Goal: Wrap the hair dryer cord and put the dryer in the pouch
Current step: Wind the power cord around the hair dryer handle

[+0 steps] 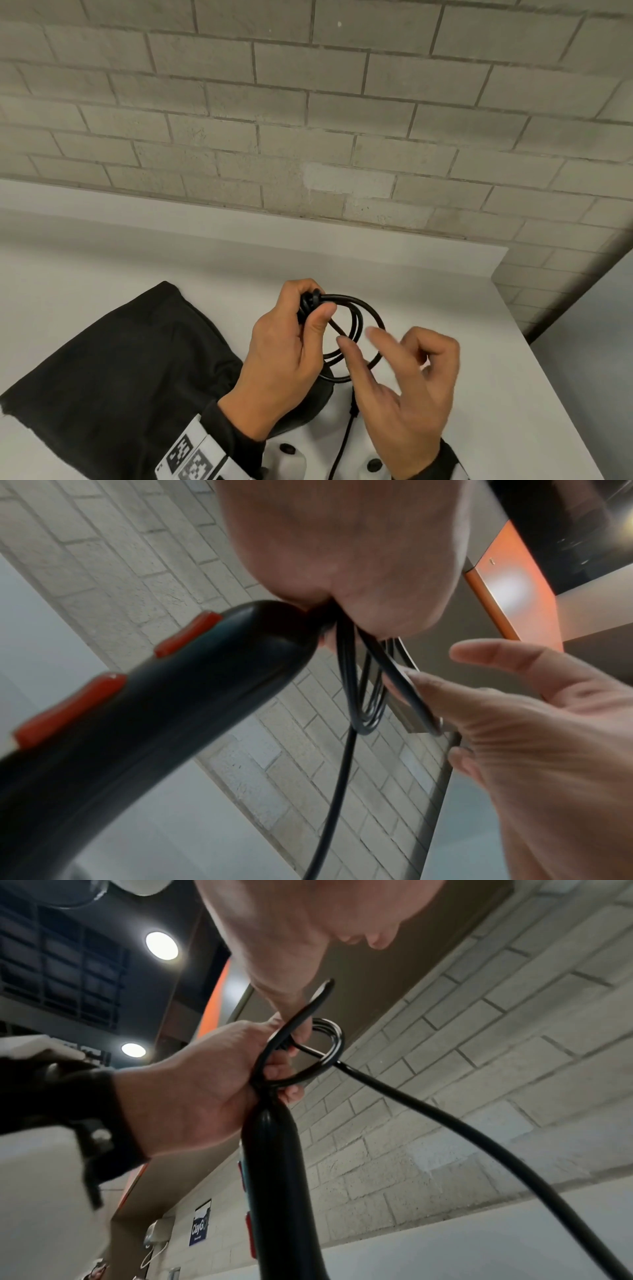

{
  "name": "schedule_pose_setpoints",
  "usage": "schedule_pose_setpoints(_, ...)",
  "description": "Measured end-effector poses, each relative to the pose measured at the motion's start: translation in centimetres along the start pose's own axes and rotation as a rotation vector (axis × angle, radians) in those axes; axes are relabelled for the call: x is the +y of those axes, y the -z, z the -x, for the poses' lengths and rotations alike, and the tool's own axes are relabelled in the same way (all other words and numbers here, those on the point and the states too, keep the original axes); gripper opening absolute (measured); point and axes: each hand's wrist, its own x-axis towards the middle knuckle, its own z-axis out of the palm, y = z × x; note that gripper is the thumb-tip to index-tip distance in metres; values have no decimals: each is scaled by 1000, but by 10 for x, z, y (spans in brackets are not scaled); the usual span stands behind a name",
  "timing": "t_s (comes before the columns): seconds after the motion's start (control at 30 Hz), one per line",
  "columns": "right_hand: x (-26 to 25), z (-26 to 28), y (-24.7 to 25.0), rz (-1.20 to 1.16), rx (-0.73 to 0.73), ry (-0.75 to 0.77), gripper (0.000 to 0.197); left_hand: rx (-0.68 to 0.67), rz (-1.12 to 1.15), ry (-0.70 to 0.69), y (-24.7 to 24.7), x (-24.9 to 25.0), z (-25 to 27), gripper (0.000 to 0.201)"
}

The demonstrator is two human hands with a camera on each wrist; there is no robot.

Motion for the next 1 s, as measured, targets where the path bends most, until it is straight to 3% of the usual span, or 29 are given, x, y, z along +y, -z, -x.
schedule_pose_setpoints(0.07, -4, 0, 0, 45, -82, -3, 20, 7, 4, 1, -1, 0, -1, 16)
schedule_pose_setpoints(0.23, -5, -1, -9, 75, -369, -176, 31, -34, -23, -25, -3, 2, 2, 7)
schedule_pose_setpoints(0.4, -8, -13, 0, -264, -633, -556, 13, 22, -50, -11, 0, -5, -1, 12)
schedule_pose_setpoints(0.5, -7, -28, 10, -479, -768, -730, 20, 51, -51, -37, 1, -5, -3, 19)
schedule_pose_setpoints(0.6, -1, -38, 17, -737, -800, -904, 33, 39, -48, -68, 0, -4, -2, 18)
schedule_pose_setpoints(0.7, 5, -43, 25, -866, -841, -964, 34, 15, -62, -120, 0, -1, -2, 28)
schedule_pose_setpoints(0.8, 3, -44, 28, -763, -818, -935, 34, 18, -76, -155, 0, -2, -6, 29)
schedule_pose_setpoints(0.93, -11, -37, 33, -451, -676, -733, 19, 30, -131, -150, -1, -6, -12, 32)
schedule_pose_setpoints(1.0, -16, -33, 36, -435, -622, -737, 18, 17, -149, -159, -2, -8, -13, 33)
